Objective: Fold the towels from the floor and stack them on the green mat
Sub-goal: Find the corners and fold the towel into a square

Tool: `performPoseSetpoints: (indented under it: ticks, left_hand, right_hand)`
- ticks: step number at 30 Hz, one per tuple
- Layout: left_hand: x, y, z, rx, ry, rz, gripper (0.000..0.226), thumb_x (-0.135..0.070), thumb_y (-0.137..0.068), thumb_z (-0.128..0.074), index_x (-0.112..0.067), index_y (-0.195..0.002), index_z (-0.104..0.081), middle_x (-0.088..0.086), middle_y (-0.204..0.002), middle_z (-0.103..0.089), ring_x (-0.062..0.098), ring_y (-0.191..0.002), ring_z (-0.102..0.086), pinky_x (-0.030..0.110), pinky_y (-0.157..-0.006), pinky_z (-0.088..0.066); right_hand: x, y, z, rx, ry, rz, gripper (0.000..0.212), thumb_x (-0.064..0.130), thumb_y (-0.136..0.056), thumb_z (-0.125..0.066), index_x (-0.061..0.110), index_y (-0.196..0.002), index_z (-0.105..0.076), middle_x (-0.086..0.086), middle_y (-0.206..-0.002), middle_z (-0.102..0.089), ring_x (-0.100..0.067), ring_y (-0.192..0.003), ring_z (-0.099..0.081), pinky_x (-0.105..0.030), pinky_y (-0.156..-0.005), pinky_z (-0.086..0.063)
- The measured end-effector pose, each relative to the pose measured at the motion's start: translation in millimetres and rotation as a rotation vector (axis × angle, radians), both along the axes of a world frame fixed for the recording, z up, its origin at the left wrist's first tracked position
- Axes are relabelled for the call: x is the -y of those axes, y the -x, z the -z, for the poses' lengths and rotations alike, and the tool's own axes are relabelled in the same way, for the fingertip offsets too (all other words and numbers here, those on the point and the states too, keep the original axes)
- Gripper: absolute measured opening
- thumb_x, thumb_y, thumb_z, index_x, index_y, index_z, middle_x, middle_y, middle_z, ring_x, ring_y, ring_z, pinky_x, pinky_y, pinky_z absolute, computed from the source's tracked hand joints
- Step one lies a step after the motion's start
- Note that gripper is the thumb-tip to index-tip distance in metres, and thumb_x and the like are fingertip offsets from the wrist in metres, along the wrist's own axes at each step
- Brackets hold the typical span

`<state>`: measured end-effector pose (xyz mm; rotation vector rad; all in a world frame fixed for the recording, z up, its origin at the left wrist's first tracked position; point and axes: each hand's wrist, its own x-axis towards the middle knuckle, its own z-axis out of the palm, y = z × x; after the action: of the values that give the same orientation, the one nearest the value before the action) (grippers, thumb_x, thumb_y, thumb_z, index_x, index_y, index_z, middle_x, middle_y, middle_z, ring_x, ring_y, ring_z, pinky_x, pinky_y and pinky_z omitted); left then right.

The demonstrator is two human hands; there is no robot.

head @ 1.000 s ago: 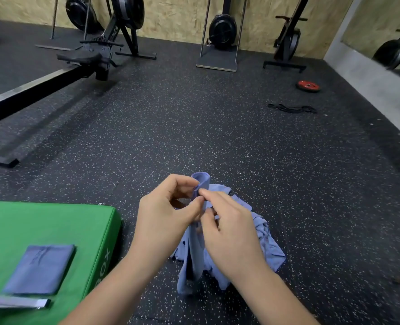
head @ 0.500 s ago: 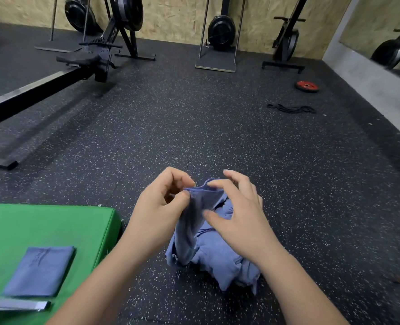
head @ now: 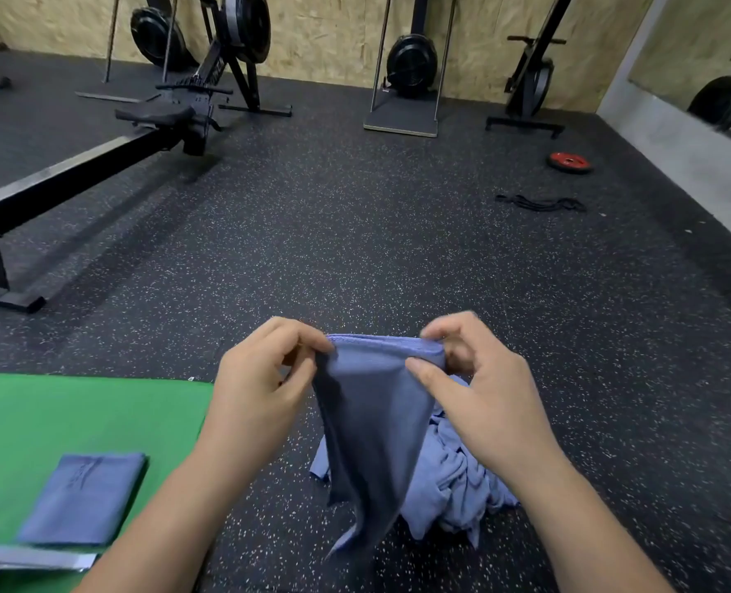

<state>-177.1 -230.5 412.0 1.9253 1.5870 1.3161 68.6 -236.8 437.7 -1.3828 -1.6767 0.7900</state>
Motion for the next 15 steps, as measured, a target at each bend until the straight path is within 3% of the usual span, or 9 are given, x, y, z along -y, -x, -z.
performPoseSetpoints:
  ticks: [3, 5, 7, 10, 13, 15]
  left_hand:
    - [1, 0, -2, 0.236, 0.084, -0.020, 0.035, 0.001, -0.099, -0.069, -0.034, -0.100, -0.070, -0.010, -0.092, -0.075, 0.014, -0.080, -0.071, 0.026, -0.076, -0.054]
    - [0, 0, -3, 0.328, 0.130, 0.014, 0.033, -0.002, -0.099, -0.071, -0.034, -0.104, -0.069, -0.008, -0.094, -0.074, 0.019, -0.082, -0.070, 0.033, -0.079, -0.055]
    - [0, -1, -3, 0.353, 0.165, 0.075, 0.033, -0.002, -0.098, -0.072, -0.034, -0.107, -0.068, -0.006, -0.095, -0.074, 0.026, -0.085, -0.069, 0.042, -0.081, -0.056]
    - [2, -5, 0, 0.299, 0.193, 0.163, 0.031, -0.006, -0.097, -0.073, -0.033, -0.111, -0.069, -0.004, -0.096, -0.074, 0.026, -0.087, -0.069, 0.054, -0.081, -0.057]
    - [6, -10, 1, 0.231, 0.210, 0.222, 0.032, -0.005, -0.096, -0.073, -0.035, -0.109, -0.069, -0.008, -0.094, -0.075, 0.020, -0.083, -0.068, 0.054, -0.078, -0.057]
    - [8, -11, 1, 0.204, 0.218, 0.241, 0.033, -0.005, -0.096, -0.074, -0.036, -0.108, -0.069, -0.010, -0.095, -0.075, 0.021, -0.082, -0.068, 0.053, -0.077, -0.056]
  right_hand:
    - [-4, 0, 1, -0.019, 0.018, 0.005, 0.061, 0.024, -0.095, -0.081, 0.049, -0.142, -0.052, 0.001, -0.089, -0.076, -0.024, -0.088, -0.070, -0.034, -0.090, -0.055]
    - [-6, -2, 1, 0.014, 0.085, -0.017, 0.057, 0.025, -0.093, -0.081, 0.050, -0.138, -0.056, 0.005, -0.095, -0.076, -0.018, -0.093, -0.070, -0.034, -0.091, -0.054]
    - [-4, -1, 1, 0.101, 0.150, -0.065, 0.055, 0.028, -0.090, -0.083, 0.048, -0.135, -0.058, 0.017, -0.109, -0.072, -0.002, -0.103, -0.067, -0.025, -0.093, -0.049]
    - [0, 9, 5, 0.263, 0.118, -0.119, 0.069, 0.045, -0.083, -0.086, 0.049, -0.142, -0.052, 0.028, -0.128, -0.058, 0.006, -0.123, -0.055, -0.023, -0.103, -0.044]
    - [1, 19, 14, 0.335, 0.085, -0.164, 0.069, 0.056, -0.083, -0.084, 0.051, -0.143, -0.050, 0.032, -0.124, -0.057, 0.003, -0.124, -0.050, -0.030, -0.107, -0.041]
    - [-1, 23, 19, 0.309, 0.058, -0.186, 0.052, 0.053, -0.088, -0.081, 0.049, -0.134, -0.057, 0.030, -0.116, -0.061, 0.000, -0.120, -0.053, -0.032, -0.106, -0.043]
